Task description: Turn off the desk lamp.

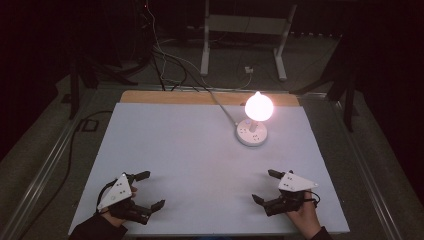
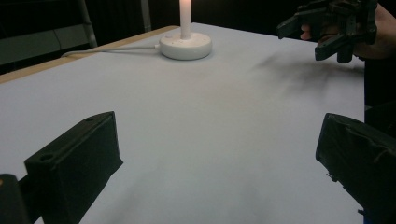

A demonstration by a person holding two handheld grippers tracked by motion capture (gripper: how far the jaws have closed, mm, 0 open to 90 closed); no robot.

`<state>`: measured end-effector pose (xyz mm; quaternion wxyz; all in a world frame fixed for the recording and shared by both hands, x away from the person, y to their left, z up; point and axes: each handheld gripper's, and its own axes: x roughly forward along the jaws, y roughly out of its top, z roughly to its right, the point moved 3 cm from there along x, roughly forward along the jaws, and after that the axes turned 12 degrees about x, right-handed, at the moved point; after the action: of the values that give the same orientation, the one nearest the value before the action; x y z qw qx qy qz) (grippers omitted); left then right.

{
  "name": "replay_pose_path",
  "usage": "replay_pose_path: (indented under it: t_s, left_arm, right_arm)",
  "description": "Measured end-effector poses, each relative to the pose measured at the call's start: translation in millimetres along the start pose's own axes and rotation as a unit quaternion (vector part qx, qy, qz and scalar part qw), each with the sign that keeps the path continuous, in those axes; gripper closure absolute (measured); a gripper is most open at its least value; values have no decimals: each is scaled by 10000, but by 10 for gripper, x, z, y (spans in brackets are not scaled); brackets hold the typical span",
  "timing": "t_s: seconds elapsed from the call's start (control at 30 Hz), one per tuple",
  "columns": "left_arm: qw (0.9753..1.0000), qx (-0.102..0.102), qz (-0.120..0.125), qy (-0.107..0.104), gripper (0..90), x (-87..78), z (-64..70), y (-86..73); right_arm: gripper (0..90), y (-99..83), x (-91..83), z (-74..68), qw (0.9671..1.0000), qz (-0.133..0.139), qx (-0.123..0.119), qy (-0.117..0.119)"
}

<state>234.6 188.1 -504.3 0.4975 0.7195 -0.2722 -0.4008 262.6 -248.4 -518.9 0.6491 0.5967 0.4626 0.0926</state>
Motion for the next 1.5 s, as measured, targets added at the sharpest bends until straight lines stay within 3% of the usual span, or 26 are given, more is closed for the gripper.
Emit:
replay_pose_path:
  t_s: [0.53, 0.83, 1.17, 1.5]
  left_arm:
    - [10000, -12, -19, 7, 4, -4, -1, -5]
    - [10000, -12, -23, 7, 4, 0, 0, -5]
    - [10000, -12, -16, 30, 4, -7, -5, -6]
    - [10000, -7, -51, 41, 4, -8, -2, -10]
  right_arm:
    - [0, 0, 18, -34, 9999, -68, -94, 30]
    - [0, 32, 14, -97, 9997, -81, -37, 220]
    - [0, 200, -36, -140, 9993, 151, 33, 342]
    - [0, 330, -61, -88, 9986, 377, 80, 353]
